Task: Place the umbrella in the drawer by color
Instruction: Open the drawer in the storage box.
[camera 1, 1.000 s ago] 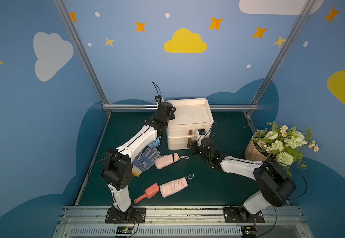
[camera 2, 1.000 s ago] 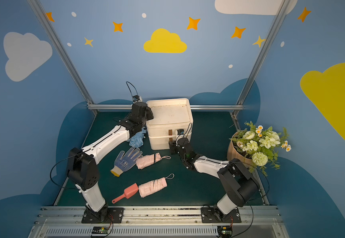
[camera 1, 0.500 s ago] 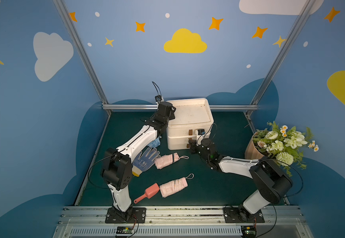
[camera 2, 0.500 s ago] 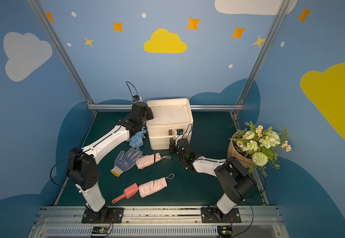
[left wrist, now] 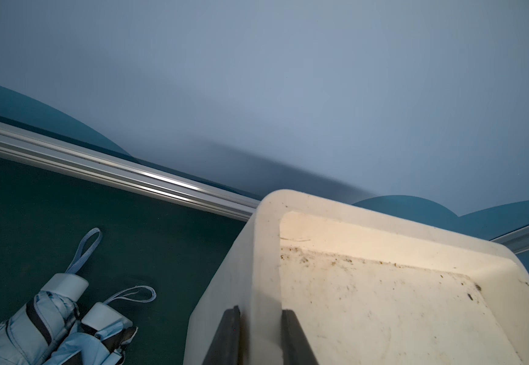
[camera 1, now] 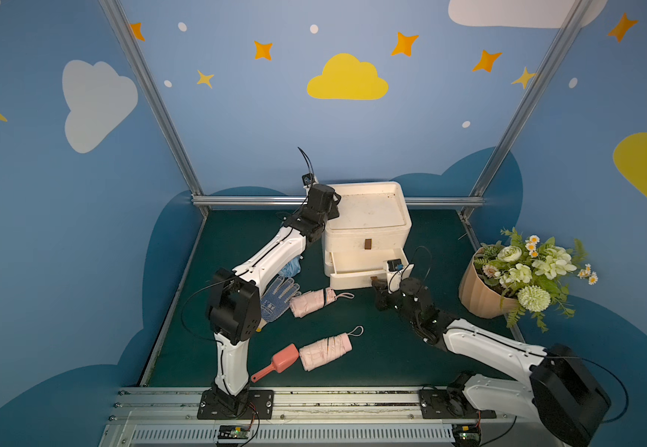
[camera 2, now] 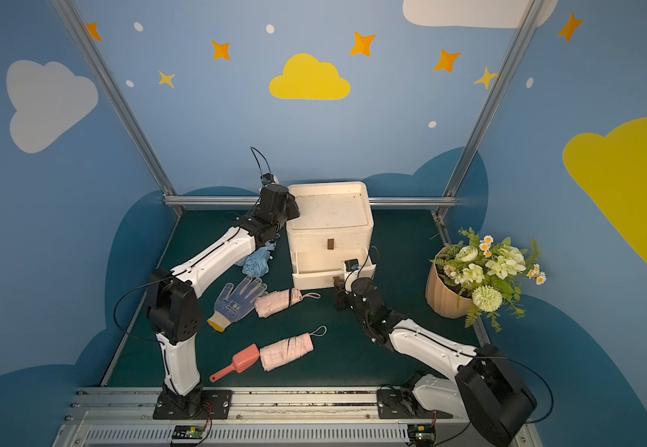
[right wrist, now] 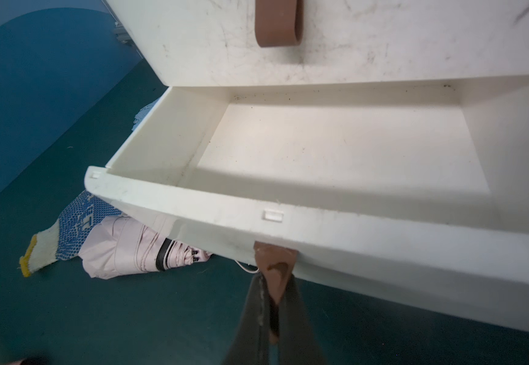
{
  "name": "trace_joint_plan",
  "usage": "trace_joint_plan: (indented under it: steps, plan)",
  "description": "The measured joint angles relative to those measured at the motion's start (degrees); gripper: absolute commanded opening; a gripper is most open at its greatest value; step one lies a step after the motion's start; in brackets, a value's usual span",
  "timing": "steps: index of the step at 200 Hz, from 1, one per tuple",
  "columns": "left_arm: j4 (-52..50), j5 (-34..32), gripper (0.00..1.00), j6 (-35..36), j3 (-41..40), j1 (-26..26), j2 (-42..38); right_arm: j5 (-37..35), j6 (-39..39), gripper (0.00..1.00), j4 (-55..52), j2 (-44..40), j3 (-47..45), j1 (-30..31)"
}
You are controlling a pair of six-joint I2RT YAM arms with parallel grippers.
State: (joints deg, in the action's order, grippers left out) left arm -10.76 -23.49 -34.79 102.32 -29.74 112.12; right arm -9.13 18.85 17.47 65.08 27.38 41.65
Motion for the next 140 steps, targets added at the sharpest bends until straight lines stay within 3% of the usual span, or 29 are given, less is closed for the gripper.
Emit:
trace_joint_plan:
  steps: [38, 75, 96, 115, 140]
  plan:
    - [-0.3, 0.2, 0.07, -0.4, 1.0, -0.9, 0.7, -1.2, 1.6, 0.00, -5.6, -9.6, -4.5, 1.6]
    - [-0.7, 0.5, 0.09, -0.3, 2.5, -2.6, 1.8, -1.4, 2.8, 0.01, -8.2, -13.5, -6.3, 2.3]
    - [-0.6, 1.2, 0.28, 0.2, 2.9, -2.8, 2.2, -0.8, 2.8, 0.21, -9.7, -13.6, -6.1, 2.7]
    - [-0.5, 3.3, 0.45, -0.2, 2.9, -2.4, 2.2, 0.1, 1.7, 0.32, -13.0, -13.7, -4.7, 2.9]
    - [-1.4, 6.8, 0.56, 1.2, 2.9, -2.1, 2.0, 1.3, -0.7, 0.44, -19.5, -16.1, -2.1, 3.2]
